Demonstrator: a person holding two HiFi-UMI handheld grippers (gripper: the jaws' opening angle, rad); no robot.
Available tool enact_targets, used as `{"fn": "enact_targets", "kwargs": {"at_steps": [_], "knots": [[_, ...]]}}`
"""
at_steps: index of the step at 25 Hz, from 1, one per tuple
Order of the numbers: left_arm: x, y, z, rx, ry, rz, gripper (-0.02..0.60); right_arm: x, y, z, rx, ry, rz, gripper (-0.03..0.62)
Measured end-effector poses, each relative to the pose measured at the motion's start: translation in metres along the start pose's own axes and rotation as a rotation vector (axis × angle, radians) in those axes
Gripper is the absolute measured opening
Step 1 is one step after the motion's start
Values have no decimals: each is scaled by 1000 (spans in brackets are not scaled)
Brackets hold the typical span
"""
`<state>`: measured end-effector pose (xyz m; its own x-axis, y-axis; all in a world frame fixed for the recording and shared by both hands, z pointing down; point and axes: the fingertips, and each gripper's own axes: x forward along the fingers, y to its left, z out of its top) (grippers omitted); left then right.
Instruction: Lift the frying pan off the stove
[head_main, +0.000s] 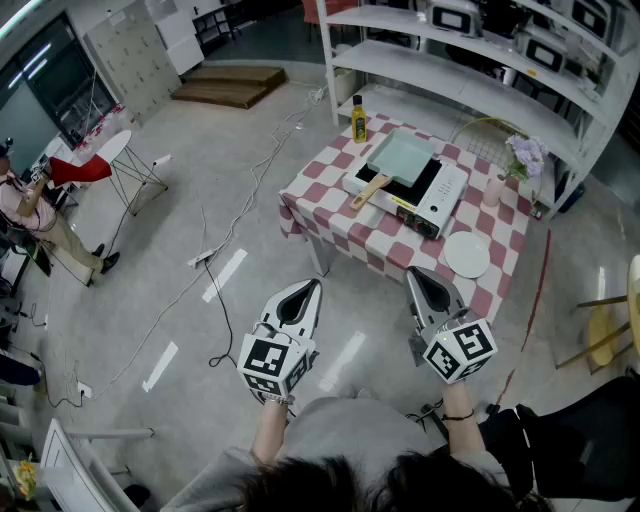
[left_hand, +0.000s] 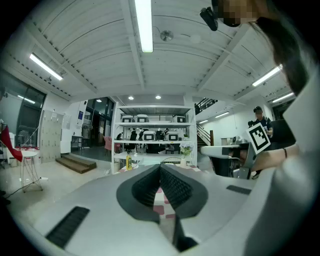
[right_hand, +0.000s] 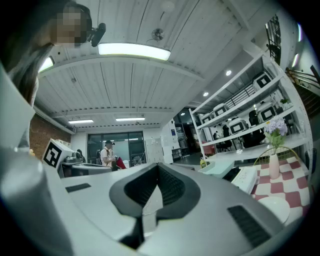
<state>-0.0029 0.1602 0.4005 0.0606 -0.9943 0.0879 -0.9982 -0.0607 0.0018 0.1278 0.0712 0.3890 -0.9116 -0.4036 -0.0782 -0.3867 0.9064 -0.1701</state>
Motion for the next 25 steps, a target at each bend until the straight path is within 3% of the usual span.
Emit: {"fn": "enact_targets", "kwargs": {"at_steps": [25], "knots": [[28, 6, -16, -50, 47, 23, 26, 29, -23, -9, 51, 23, 38, 23]]}}
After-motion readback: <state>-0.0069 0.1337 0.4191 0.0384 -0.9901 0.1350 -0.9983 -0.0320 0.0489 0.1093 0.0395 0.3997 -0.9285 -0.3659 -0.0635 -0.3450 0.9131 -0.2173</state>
